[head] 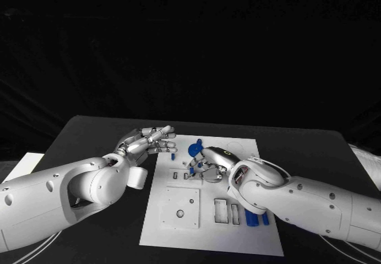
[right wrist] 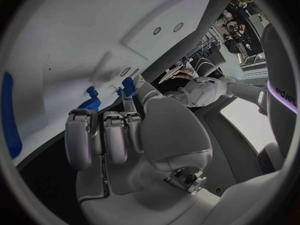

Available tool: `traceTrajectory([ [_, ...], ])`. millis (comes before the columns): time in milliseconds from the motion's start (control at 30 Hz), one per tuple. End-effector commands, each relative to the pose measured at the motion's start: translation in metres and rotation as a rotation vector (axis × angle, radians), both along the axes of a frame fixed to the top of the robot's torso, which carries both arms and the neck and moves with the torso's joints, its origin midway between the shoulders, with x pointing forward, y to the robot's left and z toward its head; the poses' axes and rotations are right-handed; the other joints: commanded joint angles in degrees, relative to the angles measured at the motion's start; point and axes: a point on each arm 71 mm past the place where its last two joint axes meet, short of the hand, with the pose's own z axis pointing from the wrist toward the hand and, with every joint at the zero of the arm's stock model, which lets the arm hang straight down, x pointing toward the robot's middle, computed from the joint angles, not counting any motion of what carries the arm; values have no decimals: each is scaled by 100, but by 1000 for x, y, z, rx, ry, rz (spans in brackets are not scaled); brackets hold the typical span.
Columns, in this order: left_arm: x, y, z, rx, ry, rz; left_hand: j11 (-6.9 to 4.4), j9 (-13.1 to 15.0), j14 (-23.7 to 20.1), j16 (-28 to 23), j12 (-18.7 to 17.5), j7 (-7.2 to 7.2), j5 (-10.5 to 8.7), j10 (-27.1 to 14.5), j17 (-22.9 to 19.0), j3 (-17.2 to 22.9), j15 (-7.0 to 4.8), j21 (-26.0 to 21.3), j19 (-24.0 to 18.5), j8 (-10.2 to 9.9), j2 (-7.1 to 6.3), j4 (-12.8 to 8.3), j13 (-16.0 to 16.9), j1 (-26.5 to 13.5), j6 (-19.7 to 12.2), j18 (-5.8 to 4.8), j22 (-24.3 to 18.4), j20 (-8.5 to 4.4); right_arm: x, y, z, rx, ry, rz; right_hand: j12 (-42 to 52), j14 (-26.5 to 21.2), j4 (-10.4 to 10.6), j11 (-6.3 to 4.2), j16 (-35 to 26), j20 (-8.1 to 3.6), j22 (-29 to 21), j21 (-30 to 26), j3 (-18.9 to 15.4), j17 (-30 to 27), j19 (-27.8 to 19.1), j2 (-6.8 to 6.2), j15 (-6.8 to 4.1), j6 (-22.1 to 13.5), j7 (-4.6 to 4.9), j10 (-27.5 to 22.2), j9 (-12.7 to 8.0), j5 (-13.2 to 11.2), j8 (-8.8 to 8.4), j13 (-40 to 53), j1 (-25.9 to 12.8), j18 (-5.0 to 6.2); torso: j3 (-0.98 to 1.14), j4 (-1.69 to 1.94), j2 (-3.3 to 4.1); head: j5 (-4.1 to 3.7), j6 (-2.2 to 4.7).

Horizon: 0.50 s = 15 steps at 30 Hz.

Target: Assemble the parts on the task board

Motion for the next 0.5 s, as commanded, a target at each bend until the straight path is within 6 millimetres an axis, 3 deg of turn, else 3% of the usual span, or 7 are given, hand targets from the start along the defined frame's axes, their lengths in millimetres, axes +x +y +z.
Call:
traceTrajectory([
  [33, -1, -4, 1, -20, -2, -26, 2, 2, -26, -30, -27, 36, -30, -26, 6, -4, 2, 31, -40, -38, 5, -44, 1, 46, -5, 59, -6, 19, 2, 2, -7, -81, 10, -7, -23, 607, 100, -52, 35, -46, 213, -22, 74, 1506, 150, 33, -49, 248, -166, 464, 47, -13, 46, 1333, 6, -41, -5, -3, -3, -28, 0],
  [133, -2, -5, 1, -21, -1, -31, 3, 1, -28, -31, -28, 37, -30, -26, 8, -2, 2, 32, -41, -38, 8, -48, 1, 49, -6, 59, -6, 19, 3, 4, -9, -93, 13, -6, -25, 607, 97, -52, 35, -47, 214, -21, 73, 1506, 151, 25, -49, 246, -166, 464, 46, -15, 44, 1333, 4, -41, 15, 1, 12, -43, -1],
  [267, -3, -8, 1, -24, 3, -41, 3, 1, -29, -32, -29, 38, -31, -26, 11, 1, 3, 34, -42, -39, 12, -53, 1, 51, -7, 59, -6, 19, 3, 6, -10, -108, 21, -4, -34, 607, 89, -52, 35, -47, 216, -21, 72, 1506, 151, 10, -49, 244, -166, 460, 45, -19, 42, 1328, 3, -41, 14, 14, 15, -51, -11],
  [500, -4, -10, 2, -26, 6, -50, 3, 1, -29, -32, -29, 38, -31, -26, 11, 1, 3, 34, -42, -39, 12, -53, 1, 51, -7, 59, -6, 19, 2, 7, -12, -128, 23, 2, -33, 607, 76, -53, 35, -48, 213, -23, 73, 1506, 150, -9, -50, 243, -166, 460, 44, -9, 39, 1329, 4, -41, 14, -1, 7, -22, -32],
])
